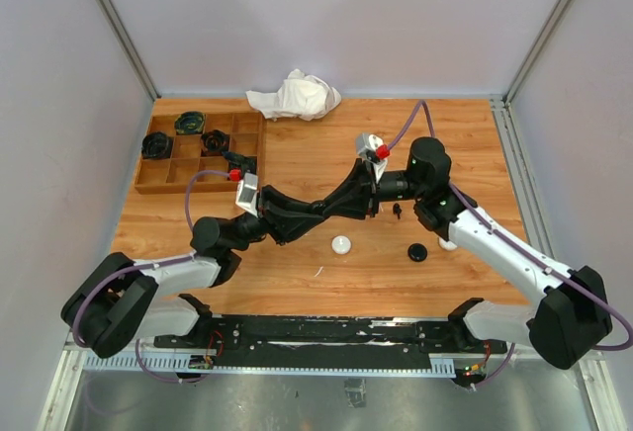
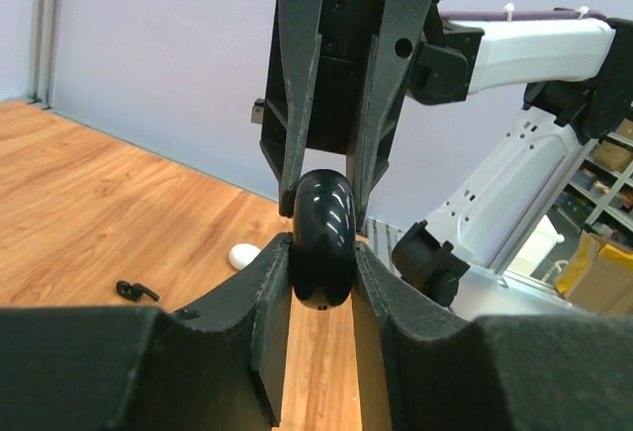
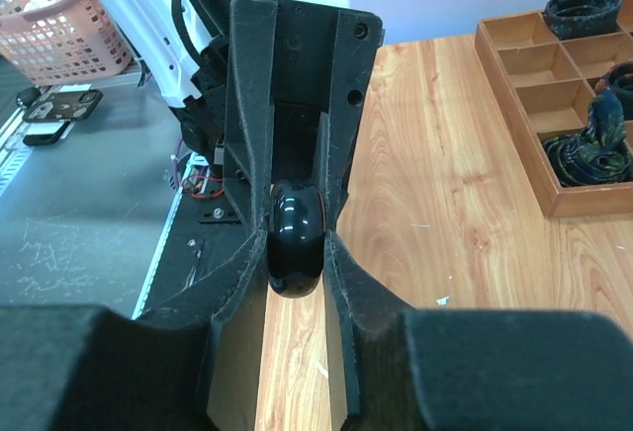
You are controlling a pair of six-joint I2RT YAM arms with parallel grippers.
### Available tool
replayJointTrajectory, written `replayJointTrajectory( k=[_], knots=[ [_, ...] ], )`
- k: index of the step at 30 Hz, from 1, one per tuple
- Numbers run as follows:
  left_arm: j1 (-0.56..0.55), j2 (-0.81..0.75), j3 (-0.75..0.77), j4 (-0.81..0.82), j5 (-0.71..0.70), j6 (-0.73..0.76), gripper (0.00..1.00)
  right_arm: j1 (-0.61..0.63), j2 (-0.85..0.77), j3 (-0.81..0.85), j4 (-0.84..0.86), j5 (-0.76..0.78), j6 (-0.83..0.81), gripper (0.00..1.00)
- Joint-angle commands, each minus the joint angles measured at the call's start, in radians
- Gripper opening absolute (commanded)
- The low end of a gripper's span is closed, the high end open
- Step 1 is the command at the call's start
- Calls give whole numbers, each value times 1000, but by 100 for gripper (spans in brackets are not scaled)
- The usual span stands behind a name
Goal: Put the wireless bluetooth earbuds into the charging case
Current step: Pick up the charging case at the center of the board, then open the charging case.
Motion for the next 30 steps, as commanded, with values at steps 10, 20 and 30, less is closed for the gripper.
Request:
replayJointTrajectory(
  k=[10, 20, 30],
  knots=[
    [5, -191, 103, -562, 97, 338, 58, 74, -29, 261, -729, 115, -423, 13],
    [4, -221, 135, -665, 184, 435, 58, 149, 33, 411, -985, 254, -559, 14],
    [0, -223, 135, -667, 220, 438, 55, 182, 80, 455, -1018, 318, -572, 14]
  ],
)
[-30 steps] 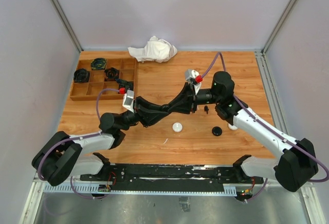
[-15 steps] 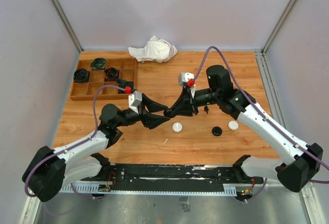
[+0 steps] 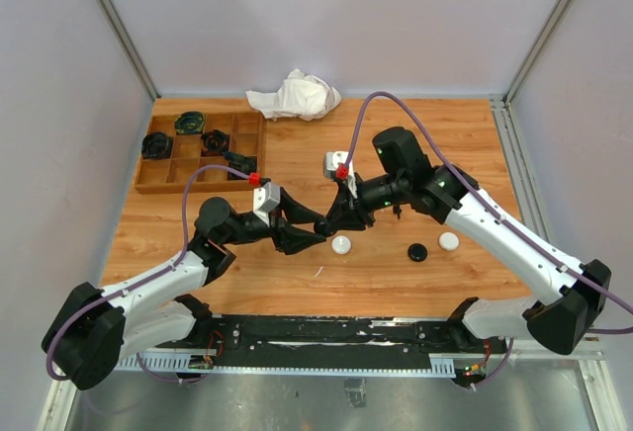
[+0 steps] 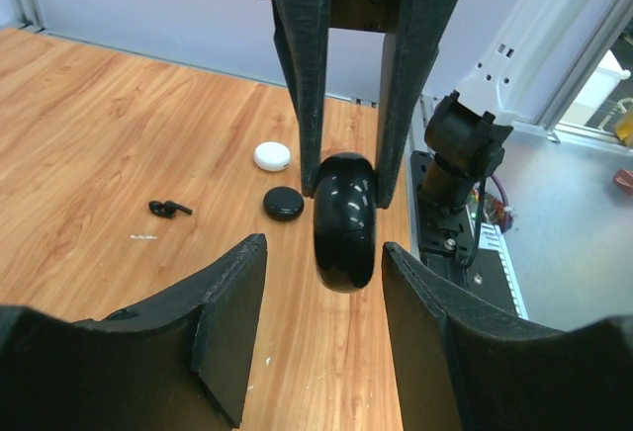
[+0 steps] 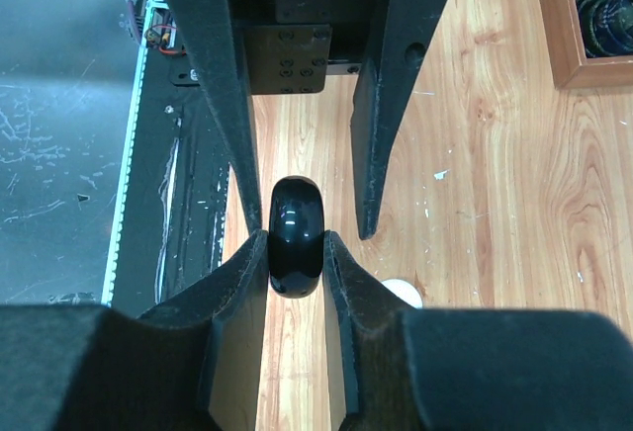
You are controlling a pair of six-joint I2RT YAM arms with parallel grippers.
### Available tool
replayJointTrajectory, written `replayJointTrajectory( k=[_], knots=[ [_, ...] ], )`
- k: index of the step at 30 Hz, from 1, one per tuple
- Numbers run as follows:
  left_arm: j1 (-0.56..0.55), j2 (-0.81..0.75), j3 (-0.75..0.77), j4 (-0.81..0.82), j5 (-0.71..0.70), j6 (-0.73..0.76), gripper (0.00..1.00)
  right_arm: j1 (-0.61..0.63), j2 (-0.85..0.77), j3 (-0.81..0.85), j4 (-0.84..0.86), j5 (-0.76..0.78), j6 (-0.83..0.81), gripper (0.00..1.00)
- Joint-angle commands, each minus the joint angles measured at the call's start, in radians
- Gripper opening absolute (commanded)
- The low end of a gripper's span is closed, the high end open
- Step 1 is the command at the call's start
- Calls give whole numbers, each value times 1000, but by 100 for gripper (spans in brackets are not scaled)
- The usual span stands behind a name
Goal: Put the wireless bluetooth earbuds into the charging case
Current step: Open the charging case.
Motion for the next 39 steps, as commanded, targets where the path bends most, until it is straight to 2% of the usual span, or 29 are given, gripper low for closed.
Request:
replayJointTrajectory(
  k=[1, 5, 9, 12, 15, 20, 23, 29, 33, 39],
  knots=[
    [-2, -7, 30, 1, 38, 20, 55, 18, 14, 45, -45, 39, -28, 14],
    [-11, 12, 28, 1, 42, 21, 55, 23, 27, 56, -54, 56, -33, 14],
    [-18, 31, 33, 1, 34, 21, 51, 26, 26, 59, -55, 60, -33, 14],
    [-21, 43, 39, 2, 27, 20, 43, 29, 27, 60, -54, 63, -36, 15],
    [-22, 45, 43, 1, 18, 19, 30, 32, 27, 60, -56, 67, -36, 15],
    [-29, 37, 43, 0, 14, 26, 18, 39, 32, 56, -56, 82, -41, 16],
    [-35, 37, 37, 2, 15, 43, 11, 40, 33, 56, -57, 112, -41, 22],
    [-48, 21, 4, 1, 8, 116, 3, 41, 9, 51, -61, 184, -44, 41],
    [-55, -9, -20, 1, -6, 160, 1, 38, -5, 46, -61, 230, -48, 45],
    [-60, -36, -44, 1, -6, 192, 0, 32, -12, 58, -60, 256, -40, 45]
  ],
)
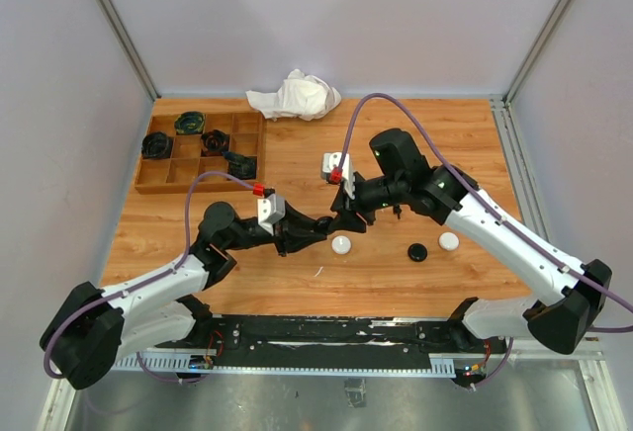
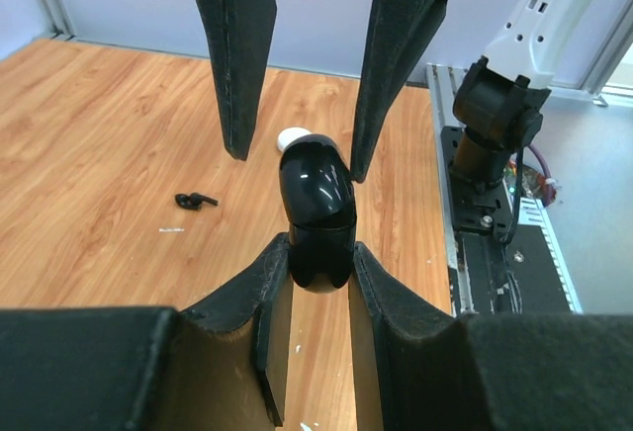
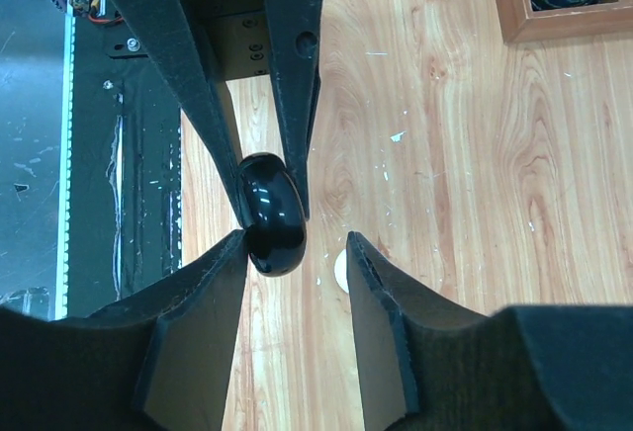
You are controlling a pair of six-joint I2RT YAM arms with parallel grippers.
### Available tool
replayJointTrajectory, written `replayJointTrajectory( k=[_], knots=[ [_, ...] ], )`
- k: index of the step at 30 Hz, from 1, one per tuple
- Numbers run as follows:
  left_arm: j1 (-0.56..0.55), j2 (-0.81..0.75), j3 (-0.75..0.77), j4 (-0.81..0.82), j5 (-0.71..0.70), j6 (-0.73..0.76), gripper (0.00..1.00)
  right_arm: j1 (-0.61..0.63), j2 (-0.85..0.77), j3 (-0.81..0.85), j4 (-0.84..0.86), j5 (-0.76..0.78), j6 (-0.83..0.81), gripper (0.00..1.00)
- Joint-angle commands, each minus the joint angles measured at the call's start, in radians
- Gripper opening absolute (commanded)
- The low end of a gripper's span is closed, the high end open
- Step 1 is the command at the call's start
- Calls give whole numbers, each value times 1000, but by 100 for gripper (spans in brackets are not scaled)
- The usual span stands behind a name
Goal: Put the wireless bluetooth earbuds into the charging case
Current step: Open the charging case, then pick up the earbud from the center of the board.
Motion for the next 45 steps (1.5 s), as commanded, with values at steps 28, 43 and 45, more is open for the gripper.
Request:
replayJointTrajectory(
  k=[28, 43, 45],
  knots=[
    [-26, -15, -172, 128, -284, 43, 0, -289, 72, -178, 45, 416, 399, 56],
    [-26, -3, -198, 102, -300, 54, 0, -423, 300, -232, 116, 671, 536, 43],
    [-26, -8, -200, 97, -301, 56, 0, -429, 318, -232, 137, 687, 547, 41]
  ],
)
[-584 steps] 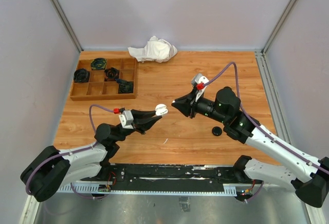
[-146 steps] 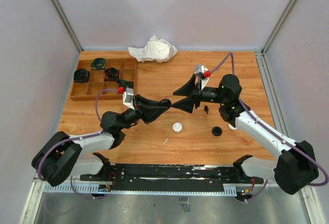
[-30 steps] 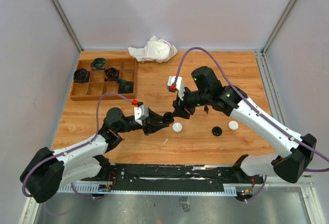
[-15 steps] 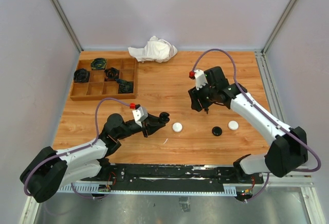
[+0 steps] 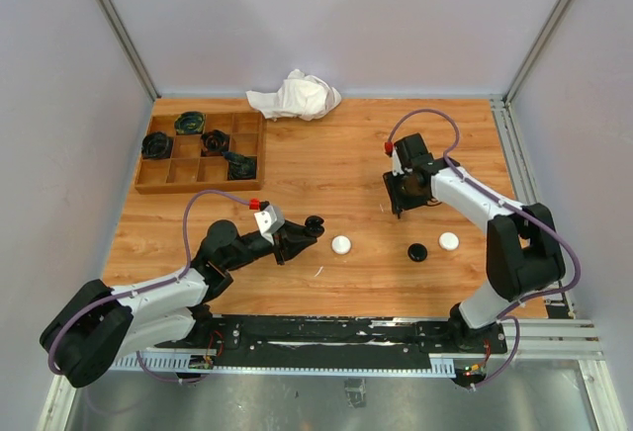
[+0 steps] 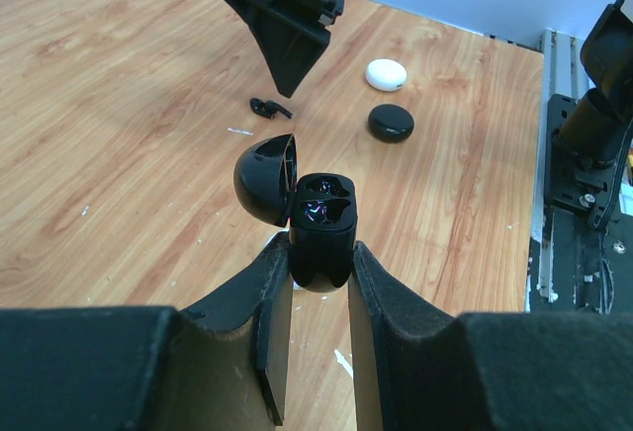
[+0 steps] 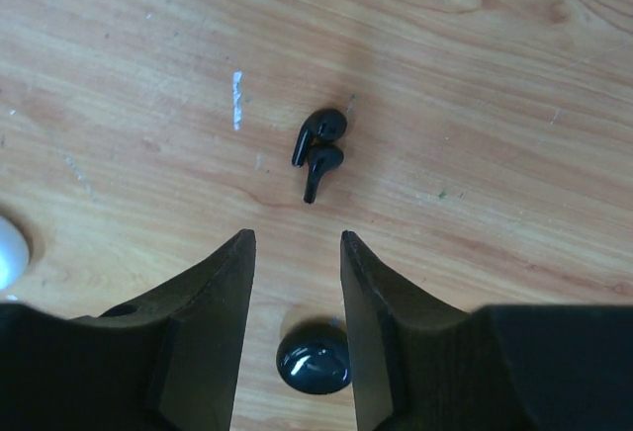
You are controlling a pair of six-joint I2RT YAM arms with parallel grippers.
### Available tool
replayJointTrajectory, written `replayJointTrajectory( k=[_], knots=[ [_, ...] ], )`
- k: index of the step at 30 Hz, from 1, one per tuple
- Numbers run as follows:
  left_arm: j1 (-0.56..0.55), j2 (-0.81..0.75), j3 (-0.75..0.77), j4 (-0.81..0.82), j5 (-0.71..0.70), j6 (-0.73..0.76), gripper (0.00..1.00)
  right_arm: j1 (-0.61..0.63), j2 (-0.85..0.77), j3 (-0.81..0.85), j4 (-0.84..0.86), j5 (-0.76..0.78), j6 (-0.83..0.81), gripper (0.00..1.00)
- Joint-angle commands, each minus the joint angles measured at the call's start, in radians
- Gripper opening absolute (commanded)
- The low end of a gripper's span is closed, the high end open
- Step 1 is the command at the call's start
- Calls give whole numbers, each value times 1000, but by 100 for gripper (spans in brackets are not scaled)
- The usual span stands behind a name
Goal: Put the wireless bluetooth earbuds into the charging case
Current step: Pick up the earbud from the center of the board.
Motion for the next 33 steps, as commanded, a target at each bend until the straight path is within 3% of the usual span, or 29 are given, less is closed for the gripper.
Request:
replayJointTrajectory(
  k=[1, 10, 33],
  knots=[
    [-5, -12, -7, 19, -13, 18, 0, -25, 40, 2, 58, 74, 58, 40],
    [-5, -18, -6, 12, -9, 20, 0, -51, 103, 7, 109, 52, 84, 32],
    [-5, 3, 2, 14, 15, 14, 0, -76, 191, -26, 137, 47, 87, 27]
  ],
)
